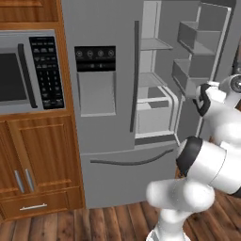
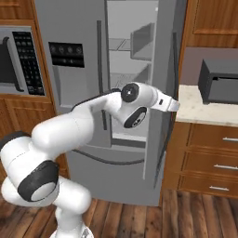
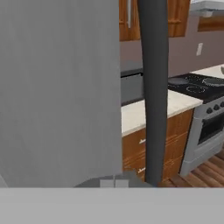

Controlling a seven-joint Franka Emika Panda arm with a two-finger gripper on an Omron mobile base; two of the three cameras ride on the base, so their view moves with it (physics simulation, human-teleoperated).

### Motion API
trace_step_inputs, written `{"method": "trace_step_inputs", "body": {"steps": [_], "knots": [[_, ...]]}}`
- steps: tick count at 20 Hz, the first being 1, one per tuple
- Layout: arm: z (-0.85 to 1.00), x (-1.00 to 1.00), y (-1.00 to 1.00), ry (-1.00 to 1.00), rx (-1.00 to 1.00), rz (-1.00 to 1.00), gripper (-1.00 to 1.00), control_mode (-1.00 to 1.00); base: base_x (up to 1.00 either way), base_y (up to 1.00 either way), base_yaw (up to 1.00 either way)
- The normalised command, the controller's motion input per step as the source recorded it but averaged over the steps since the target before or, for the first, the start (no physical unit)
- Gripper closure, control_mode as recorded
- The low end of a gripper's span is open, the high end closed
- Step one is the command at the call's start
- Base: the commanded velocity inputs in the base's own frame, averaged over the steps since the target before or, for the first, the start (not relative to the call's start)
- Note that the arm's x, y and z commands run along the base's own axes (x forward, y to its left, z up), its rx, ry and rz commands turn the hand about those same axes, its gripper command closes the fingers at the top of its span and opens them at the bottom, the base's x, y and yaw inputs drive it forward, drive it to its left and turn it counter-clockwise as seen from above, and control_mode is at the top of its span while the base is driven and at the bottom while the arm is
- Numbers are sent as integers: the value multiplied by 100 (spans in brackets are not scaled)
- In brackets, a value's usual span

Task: Place one of the steaks on the plate and the other in the bowl. Then place the bowl in the fridge.

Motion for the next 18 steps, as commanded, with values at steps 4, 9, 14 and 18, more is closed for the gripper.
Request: {"method": "trace_step_inputs", "body": {"steps": [4, 9, 14, 18], "knots": [[-75, 100, -100, 10, 11, 0, 100, -100, 0, 0, 0], [29, -41, -41, -27, 8, 2, 100, -100, 0, 0, 0], [58, -100, 81, -44, -1, 0, 100, -100, 0, 0, 0], [-45, -100, 100, -34, -4, -4, 100, -100, 0, 0, 0]]}}
